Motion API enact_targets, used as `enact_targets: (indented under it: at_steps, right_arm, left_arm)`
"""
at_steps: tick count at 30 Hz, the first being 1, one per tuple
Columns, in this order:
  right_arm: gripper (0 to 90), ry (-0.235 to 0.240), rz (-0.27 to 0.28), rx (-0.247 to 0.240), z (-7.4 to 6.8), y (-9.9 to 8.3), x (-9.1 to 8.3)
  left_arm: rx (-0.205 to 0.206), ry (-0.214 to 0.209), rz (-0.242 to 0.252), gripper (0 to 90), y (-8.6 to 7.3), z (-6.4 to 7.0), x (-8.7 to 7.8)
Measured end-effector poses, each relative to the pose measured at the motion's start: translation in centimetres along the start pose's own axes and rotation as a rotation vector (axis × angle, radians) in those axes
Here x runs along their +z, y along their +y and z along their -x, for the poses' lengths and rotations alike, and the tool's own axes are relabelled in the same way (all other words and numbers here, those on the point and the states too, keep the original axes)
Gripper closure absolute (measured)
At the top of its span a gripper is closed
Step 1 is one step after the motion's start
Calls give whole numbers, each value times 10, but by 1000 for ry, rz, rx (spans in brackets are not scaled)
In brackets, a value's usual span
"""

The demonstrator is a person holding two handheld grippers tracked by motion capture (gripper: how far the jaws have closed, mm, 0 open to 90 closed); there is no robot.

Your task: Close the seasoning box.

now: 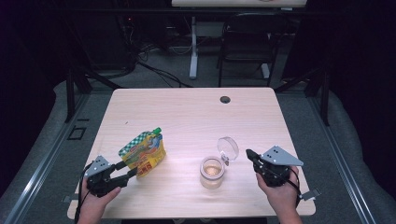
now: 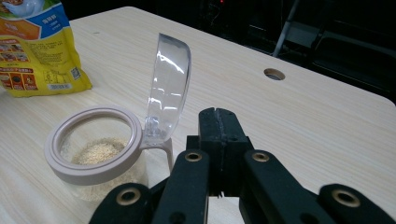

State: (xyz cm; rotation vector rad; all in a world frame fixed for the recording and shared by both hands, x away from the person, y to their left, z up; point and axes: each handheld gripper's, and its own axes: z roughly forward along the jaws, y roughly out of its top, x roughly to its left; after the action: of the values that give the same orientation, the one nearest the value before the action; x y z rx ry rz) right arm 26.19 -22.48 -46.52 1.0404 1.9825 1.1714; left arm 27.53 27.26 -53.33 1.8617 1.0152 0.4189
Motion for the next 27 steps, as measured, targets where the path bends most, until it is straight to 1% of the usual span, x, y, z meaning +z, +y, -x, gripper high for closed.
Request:
enact_targets:
  at_steps: [5, 7, 10, 24, 27]
  right_arm:
    - [900, -7, -9, 10, 1, -4, 5]
    - [900, -9, -14, 9, 1, -5, 6]
    - [900, -10, -20, 7, 1, -6, 9]
    - [900, 0, -34, 6, -1, -7, 20]
    - [900, 2, -33, 4, -2, -7, 21]
  left_arm:
    - [2, 1, -6, 454, 0, 1, -1]
    - [0, 1, 3, 454, 0, 2, -1]
    - [0, 1, 2, 454, 0, 2, -1]
    - [10, 4, -4, 454, -1, 1, -3]
    - [7, 6, 4, 454, -2, 1, -3]
